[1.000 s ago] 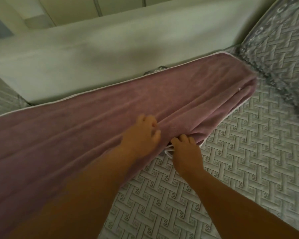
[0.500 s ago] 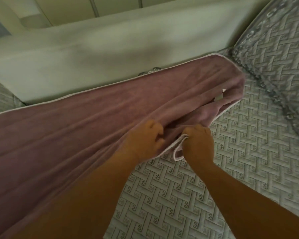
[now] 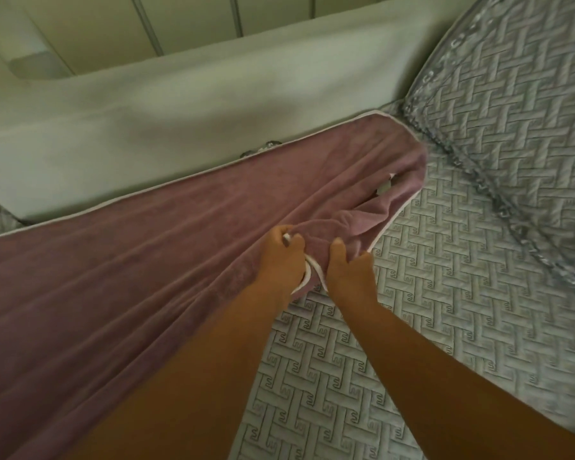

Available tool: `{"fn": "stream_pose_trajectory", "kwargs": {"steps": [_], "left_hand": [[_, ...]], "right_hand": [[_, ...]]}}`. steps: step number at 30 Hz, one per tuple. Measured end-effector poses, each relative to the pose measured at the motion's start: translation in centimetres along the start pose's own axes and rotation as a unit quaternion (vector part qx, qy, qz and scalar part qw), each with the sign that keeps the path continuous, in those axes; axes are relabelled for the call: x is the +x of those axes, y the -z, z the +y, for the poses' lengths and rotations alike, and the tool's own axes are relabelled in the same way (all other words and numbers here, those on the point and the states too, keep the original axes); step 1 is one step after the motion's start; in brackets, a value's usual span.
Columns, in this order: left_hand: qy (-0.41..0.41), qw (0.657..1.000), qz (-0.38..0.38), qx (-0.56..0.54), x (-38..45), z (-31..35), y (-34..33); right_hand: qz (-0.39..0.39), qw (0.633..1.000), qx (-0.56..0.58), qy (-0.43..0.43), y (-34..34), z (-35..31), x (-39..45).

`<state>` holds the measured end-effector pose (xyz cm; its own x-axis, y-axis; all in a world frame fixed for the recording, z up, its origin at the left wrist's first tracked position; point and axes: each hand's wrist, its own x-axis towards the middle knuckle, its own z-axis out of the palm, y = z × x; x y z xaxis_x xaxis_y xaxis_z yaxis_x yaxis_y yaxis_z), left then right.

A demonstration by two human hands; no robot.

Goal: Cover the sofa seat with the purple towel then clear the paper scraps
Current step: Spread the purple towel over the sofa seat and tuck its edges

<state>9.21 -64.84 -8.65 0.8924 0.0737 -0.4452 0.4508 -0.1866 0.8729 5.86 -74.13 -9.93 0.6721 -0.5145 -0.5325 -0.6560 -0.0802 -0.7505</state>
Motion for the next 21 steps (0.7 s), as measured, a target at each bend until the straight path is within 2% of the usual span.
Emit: {"fn": "stream_pose_trajectory", "kwargs": {"steps": [1,3,8,11,14,16,19,21], "left_hand": [[0.002,1.000,-0.012,-0.014,-0.5,0.0,-0.3],[0.001,0.999,-0.034,-0.011,-1.5,0.1,-0.8],[0.056,0.988,-0.137,-0.038,-4.1,0.3,-3.3],[-0.010,0.982,-0.170,0.087,-4.4,-0.9,-4.9],[-0.085,0.928,-0.244,0.269,-5.6,-2.3,-6.2],[-0.129,0.887,-0.265,0.355,-6.4,-3.4,-6.6],[-0.169,0.839,-0.239,0.459,-7.5,-5.0,-7.8],[-0.177,0.819,-0.206,0.506,-8.1,-5.7,-8.7]], "right_hand": [[-0.007,1.000,0.026,-0.017,0.4,-0.1,-0.1],[-0.021,0.997,0.069,0.002,1.0,-0.3,-0.2],[0.046,0.991,-0.011,0.124,3.5,-0.3,-0.1],[0.065,0.984,-0.050,0.157,5.4,0.5,0.0],[0.072,0.976,-0.085,0.189,7.7,1.8,0.1],[0.072,0.968,-0.113,0.212,8.8,2.4,0.3],[0.082,0.959,-0.163,0.218,11.3,3.9,0.7],[0.091,0.951,-0.199,0.219,13.0,4.9,1.1]]}}
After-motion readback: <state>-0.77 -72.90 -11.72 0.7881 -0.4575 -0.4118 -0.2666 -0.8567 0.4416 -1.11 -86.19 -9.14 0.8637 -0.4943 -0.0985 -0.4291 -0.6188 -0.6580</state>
